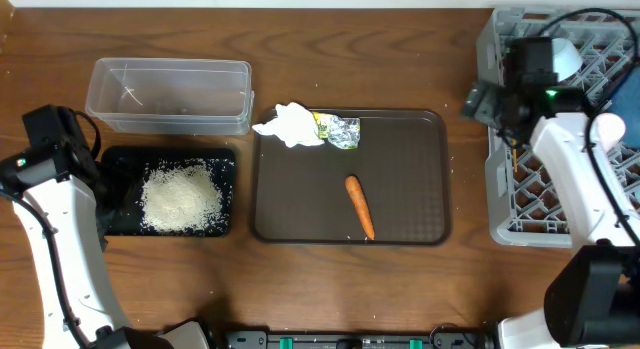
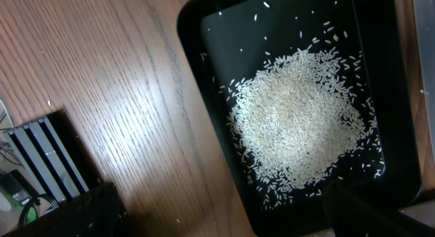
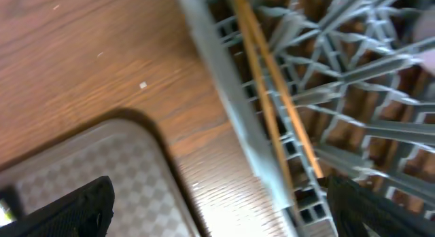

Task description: Sort waste into correct bins and load items into the dishwasher rack

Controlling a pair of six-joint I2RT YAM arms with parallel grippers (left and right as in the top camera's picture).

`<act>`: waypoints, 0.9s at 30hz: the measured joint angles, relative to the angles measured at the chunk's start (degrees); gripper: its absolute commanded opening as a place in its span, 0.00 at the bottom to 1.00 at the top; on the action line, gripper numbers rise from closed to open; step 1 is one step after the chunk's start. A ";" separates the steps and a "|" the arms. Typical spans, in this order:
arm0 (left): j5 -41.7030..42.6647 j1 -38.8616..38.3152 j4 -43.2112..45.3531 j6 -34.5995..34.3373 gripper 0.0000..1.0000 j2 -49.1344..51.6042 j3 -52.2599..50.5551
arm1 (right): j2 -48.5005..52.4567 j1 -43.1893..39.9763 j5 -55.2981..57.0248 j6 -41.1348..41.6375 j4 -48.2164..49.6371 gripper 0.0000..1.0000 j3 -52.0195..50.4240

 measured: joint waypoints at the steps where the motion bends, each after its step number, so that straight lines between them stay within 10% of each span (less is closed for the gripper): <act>1: 0.02 0.00 0.00 0.00 0.98 0.00 0.00 | 0.00 -0.55 0.00 0.04 -0.02 0.99 0.00; 12: 1.70 0.02 -0.04 -0.68 0.98 0.00 0.00 | 0.00 -1.40 -0.02 0.22 -0.02 0.99 0.00; 27: 30.45 -5.42 -0.83 2.69 0.98 0.00 -0.02 | 0.00 -1.40 -0.02 0.24 -0.04 0.99 0.00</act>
